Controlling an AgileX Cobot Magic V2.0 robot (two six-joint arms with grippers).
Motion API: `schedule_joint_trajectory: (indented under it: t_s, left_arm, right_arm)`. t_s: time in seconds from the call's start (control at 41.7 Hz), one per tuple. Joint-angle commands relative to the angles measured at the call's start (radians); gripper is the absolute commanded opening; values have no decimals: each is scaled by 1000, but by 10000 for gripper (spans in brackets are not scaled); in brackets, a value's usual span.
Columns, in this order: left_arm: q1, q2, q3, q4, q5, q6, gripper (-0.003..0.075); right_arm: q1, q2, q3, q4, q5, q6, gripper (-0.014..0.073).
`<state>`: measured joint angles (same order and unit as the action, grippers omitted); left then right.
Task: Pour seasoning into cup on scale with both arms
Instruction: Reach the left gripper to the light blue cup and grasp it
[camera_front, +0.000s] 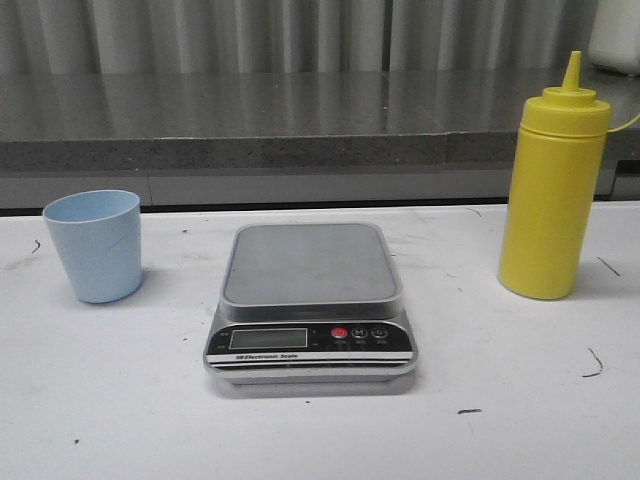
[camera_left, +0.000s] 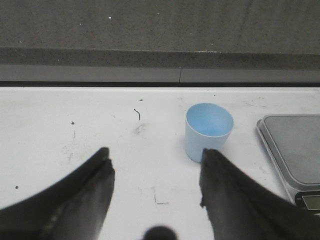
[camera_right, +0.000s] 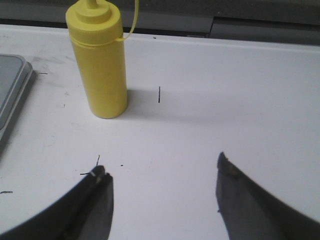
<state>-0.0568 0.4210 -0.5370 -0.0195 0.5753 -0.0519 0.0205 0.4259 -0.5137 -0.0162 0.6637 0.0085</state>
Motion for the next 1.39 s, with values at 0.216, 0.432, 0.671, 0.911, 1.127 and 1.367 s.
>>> schedule_joint_trajectory:
  t_s: [0.216, 0.432, 0.671, 0.911, 1.127, 1.367]
  left_arm:
    - [-3, 347, -257, -39, 67, 52, 451]
    - [-3, 611, -402, -50, 144, 52, 451]
    - [-3, 877, -530, -50, 140, 52, 451]
    - [-46, 1092, -653, -50, 149, 52, 451]
    - [-102, 1257, -759, -50, 150, 52, 451]
    - [-111, 1395, -848, -50, 163, 52, 427]
  right_arm:
    - [-5, 15, -30, -10, -69, -2, 474]
    - [-5, 15, -30, -10, -69, -2, 474]
    - [-5, 15, -30, -10, -69, -2, 474]
    - [-5, 15, -30, -10, -69, -2, 474]
    - [-5, 15, -30, -10, -69, -2, 474]
    - [-5, 15, -30, -10, -69, -2, 474]
